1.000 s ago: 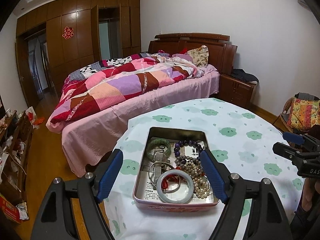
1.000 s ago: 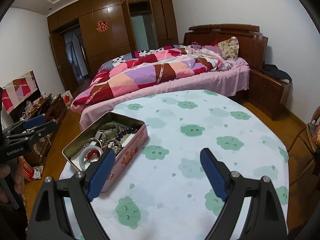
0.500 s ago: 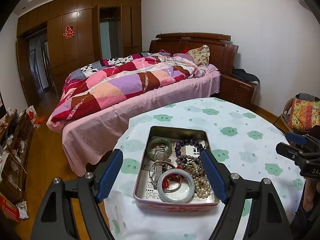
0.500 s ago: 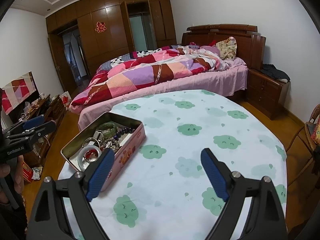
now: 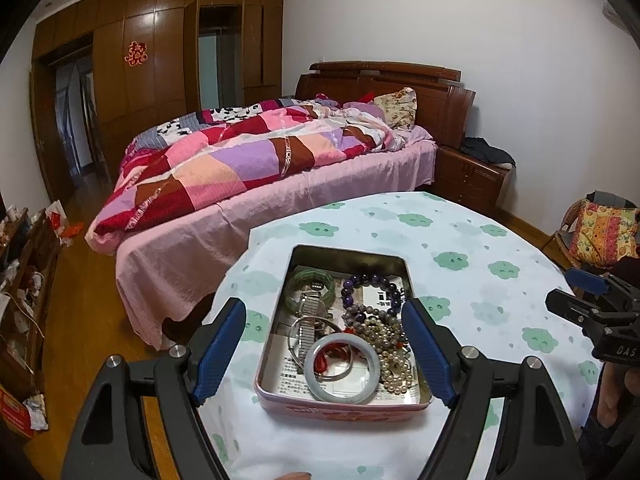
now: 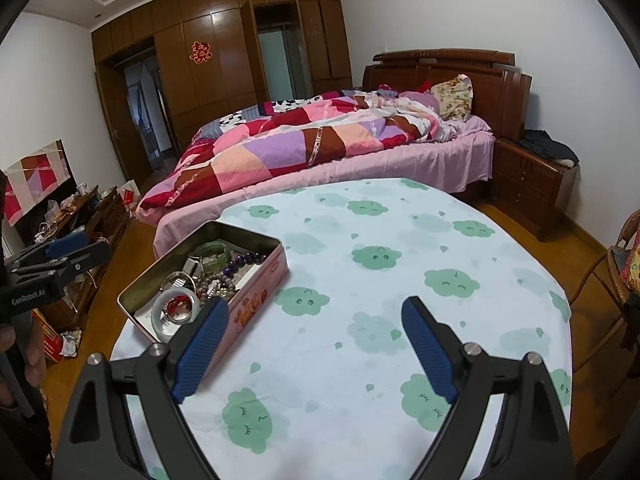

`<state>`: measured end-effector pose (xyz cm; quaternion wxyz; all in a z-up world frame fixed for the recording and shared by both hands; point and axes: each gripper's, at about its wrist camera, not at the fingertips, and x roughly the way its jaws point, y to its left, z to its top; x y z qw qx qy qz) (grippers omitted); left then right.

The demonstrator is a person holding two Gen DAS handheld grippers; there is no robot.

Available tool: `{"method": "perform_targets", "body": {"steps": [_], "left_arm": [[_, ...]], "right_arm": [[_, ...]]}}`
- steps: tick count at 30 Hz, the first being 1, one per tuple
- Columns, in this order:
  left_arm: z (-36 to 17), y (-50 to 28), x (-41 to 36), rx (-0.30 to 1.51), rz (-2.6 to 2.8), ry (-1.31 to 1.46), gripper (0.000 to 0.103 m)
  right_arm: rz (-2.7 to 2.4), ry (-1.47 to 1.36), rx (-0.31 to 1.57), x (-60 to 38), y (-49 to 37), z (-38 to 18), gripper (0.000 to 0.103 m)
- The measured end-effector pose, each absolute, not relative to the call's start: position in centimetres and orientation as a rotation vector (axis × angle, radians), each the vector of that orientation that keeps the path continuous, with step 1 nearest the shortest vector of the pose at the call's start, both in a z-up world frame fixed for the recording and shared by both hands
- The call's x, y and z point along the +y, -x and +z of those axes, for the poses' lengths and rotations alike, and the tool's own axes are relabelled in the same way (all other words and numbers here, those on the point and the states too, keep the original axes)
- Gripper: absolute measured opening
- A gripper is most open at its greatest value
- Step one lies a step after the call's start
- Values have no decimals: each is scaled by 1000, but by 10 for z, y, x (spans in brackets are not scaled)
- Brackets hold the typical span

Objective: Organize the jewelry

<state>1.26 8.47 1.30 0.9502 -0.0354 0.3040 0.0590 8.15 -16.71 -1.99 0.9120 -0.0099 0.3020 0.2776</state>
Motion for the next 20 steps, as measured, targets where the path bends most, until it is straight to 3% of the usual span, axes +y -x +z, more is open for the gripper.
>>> {"method": "perform_targets", "body": {"steps": [20], "left_arm": [[3,-18,82,627,172,33,88]], "right_arm": [[571,26,636,-176,-79,-27,91]]}}
